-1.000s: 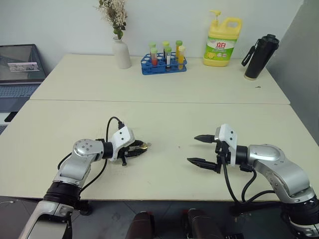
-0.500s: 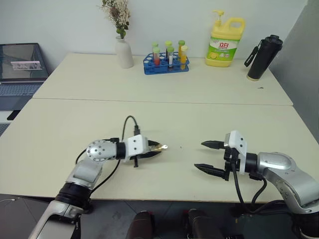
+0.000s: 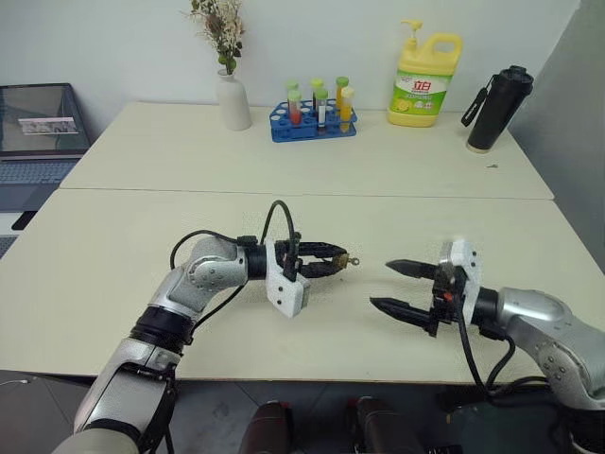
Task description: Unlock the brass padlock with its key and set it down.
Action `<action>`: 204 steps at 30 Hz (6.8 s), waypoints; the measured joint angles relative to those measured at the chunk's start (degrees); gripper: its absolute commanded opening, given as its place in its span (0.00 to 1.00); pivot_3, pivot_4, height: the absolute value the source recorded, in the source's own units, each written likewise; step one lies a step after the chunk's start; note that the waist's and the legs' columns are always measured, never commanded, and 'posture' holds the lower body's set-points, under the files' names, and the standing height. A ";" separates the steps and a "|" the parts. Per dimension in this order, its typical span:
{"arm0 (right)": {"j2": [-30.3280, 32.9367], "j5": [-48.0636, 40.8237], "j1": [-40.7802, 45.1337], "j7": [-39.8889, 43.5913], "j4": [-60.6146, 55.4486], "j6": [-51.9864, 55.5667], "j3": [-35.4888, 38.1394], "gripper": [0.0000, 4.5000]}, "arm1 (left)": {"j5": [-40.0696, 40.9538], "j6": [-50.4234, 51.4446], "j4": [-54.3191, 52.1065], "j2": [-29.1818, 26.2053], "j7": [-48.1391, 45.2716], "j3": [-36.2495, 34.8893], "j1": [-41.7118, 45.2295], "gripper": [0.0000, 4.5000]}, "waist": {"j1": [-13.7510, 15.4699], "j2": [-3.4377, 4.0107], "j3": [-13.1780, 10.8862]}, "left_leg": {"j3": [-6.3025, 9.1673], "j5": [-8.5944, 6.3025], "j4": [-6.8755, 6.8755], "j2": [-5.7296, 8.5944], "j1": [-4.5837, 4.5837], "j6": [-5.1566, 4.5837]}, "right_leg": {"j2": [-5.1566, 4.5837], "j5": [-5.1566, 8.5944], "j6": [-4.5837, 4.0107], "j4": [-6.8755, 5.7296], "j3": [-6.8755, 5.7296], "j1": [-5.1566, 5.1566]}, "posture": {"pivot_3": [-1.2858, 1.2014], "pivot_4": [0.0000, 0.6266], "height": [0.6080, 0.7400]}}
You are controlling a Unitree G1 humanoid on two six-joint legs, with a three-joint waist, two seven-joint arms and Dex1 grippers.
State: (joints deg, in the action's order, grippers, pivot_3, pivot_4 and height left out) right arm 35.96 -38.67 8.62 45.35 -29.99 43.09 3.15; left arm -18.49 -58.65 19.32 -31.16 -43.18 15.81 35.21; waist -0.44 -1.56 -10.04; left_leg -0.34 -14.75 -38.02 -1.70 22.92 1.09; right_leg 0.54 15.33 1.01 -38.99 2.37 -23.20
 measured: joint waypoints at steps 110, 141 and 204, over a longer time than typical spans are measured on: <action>-5.76 -4.05 16.88 2.73 13.24 9.05 -7.60 0.04 | -14.88 -3.60 -3.22 -3.13 23.59 3.62 -2.21 0.21 | -0.54 0.02 0.00 | 0.01 0.00 0.06 0.01 0.05 -0.01 | -0.13 -0.14 -0.21 -0.03 -0.12 -0.06 | 0.52 0.24 1.00; -5.01 -0.91 20.05 7.33 18.05 6.07 -9.07 0.04 | 19.79 18.82 -24.77 -10.85 7.11 3.93 -16.77 0.85 | -1.19 0.02 -0.01 | 0.03 -0.01 0.05 0.00 0.04 -0.01 | -0.30 -0.13 -0.20 -0.02 -0.12 -0.04 | 0.52 0.24 1.00; -5.19 3.46 21.28 11.84 19.03 1.05 -11.16 0.04 | 39.12 72.16 -31.58 0.21 -14.19 -6.38 -17.96 0.00 | -1.27 0.01 -0.03 | 0.06 -0.01 0.06 -0.01 0.04 0.00 | -0.02 -0.11 -0.18 0.01 -0.08 -0.06 | 0.52 0.24 1.00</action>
State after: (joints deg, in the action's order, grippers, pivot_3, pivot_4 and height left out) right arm 30.77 -35.21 29.90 57.19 -10.97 44.15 -8.02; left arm 20.63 13.51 -12.27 -30.95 -57.37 9.44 17.25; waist -1.71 -1.54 -10.08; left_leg -0.27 -14.76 -37.96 -1.72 22.96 1.09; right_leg 0.52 15.23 0.83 -38.98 2.29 -23.26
